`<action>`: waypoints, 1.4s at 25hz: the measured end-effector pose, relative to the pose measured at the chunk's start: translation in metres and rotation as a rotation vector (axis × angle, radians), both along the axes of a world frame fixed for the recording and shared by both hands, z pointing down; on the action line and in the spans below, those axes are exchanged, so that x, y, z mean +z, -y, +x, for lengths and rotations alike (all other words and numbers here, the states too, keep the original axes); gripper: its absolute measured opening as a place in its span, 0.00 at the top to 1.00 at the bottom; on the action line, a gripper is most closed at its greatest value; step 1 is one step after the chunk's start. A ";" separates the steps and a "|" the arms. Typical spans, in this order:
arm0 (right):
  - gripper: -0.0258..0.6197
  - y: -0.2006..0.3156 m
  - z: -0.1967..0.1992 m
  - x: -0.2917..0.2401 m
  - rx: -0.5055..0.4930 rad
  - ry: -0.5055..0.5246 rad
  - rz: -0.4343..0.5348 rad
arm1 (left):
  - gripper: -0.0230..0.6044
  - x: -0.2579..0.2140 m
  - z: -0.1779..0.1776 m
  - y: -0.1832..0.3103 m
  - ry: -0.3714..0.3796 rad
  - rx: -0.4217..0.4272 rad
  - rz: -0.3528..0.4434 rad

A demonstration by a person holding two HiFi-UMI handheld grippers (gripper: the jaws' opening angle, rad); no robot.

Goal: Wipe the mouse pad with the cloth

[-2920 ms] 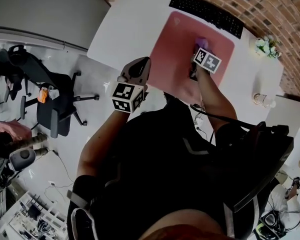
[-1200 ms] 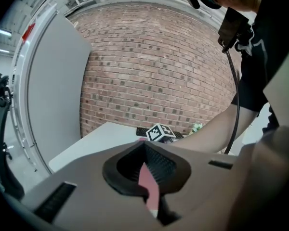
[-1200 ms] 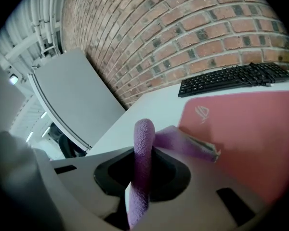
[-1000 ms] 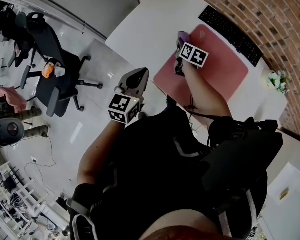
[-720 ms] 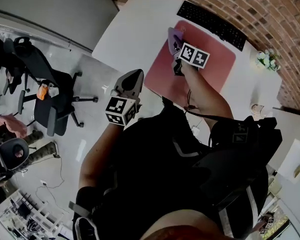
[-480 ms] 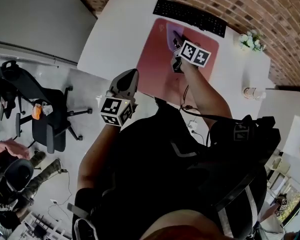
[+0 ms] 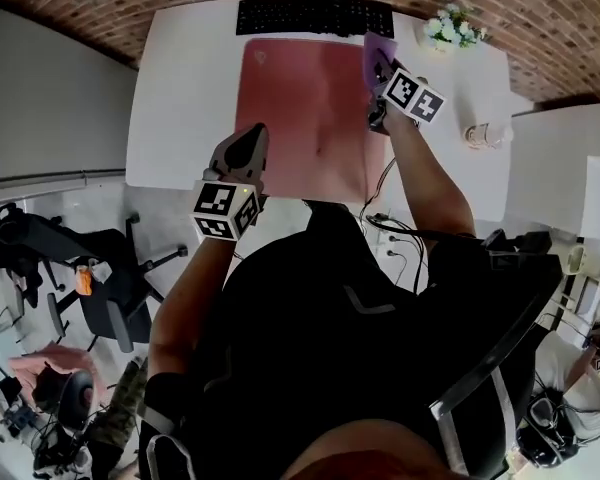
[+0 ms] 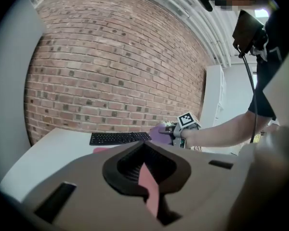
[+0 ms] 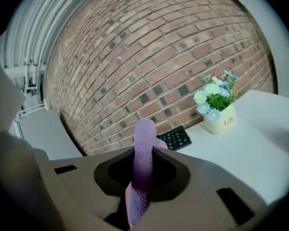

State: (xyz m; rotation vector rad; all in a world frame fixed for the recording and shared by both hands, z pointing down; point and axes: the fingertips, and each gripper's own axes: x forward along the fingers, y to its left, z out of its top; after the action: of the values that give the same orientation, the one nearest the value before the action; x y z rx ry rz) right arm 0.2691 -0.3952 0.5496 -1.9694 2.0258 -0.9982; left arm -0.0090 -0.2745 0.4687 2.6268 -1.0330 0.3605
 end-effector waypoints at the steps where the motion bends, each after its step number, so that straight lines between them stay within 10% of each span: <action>1: 0.86 -0.003 0.016 0.001 0.024 -0.016 -0.004 | 0.96 0.000 0.008 0.003 0.003 0.016 0.003; 12: 0.86 -0.007 0.109 0.065 0.150 -0.256 -0.201 | 0.96 0.016 0.038 0.030 0.049 0.038 -0.034; 35: 0.86 0.047 -0.014 0.116 -0.066 -0.180 -0.282 | 0.96 0.021 -0.017 0.032 0.045 -0.173 -0.104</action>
State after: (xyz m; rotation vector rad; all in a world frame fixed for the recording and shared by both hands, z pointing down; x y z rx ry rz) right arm 0.2556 -0.4424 0.6657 -2.2173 2.1565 -1.2210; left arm -0.0263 -0.3068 0.4899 2.4268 -1.2123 0.4227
